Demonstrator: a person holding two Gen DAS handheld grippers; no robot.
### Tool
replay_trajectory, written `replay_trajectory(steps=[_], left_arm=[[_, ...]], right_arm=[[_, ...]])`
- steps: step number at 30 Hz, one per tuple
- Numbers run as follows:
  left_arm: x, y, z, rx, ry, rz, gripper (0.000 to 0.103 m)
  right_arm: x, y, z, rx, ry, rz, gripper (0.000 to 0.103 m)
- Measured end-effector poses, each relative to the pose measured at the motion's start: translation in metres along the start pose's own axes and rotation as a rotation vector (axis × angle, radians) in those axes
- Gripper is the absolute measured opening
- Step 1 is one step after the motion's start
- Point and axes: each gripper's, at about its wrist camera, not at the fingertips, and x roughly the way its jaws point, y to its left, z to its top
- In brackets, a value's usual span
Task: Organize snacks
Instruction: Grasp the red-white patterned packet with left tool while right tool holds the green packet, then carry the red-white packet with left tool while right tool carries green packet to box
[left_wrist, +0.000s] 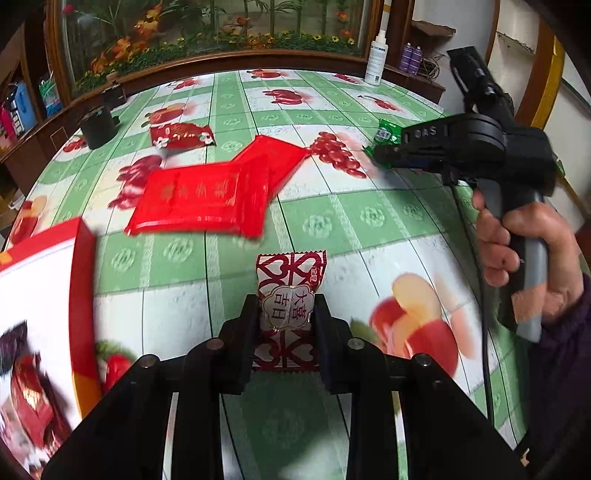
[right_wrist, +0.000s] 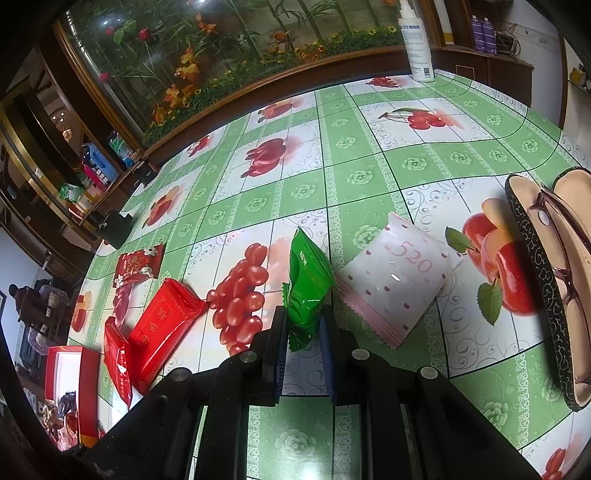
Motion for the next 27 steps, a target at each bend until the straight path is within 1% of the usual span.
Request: replay_trajectory(steps=[5, 8, 11, 14, 17, 23, 24, 27], left_arm=[[-0.012, -0.002, -0.02, -0.006, 0.007, -0.019, 0.025], [-0.019, -0.005, -0.029, 0.006, 0.004, -0.029, 0.025], [-0.024, -0.006, -0.035, 0.012, 0.005, -0.048, 0.025], [-0.027, -0.008, -0.04, 0.02, 0.002, -0.065, 0.025], [-0.029, -0.01, -0.044, 0.029, -0.001, -0.089, 0.025], [-0.036, -0.011, -0.053, 0.029, -0.006, -0.13, 0.025], [-0.037, -0.01, -0.055, 0.027, -0.007, -0.136, 0.025], [-0.042, -0.007, -0.06, 0.014, -0.011, -0.151, 0.025]], right_arm=[[-0.002, -0.001, -0.004, -0.007, -0.003, 0.004, 0.017], [-0.007, -0.002, -0.01, -0.005, -0.002, 0.014, 0.017], [-0.013, -0.004, -0.02, 0.027, 0.016, 0.058, 0.017], [-0.023, -0.007, -0.036, 0.043, 0.031, 0.11, 0.017], [-0.034, -0.014, -0.057, 0.081, 0.061, 0.202, 0.017], [-0.057, -0.021, -0.098, 0.137, 0.094, 0.305, 0.017], [-0.062, -0.02, -0.105, 0.141, 0.102, 0.318, 0.017], [-0.073, -0.013, -0.123, 0.124, 0.115, 0.319, 0.017]])
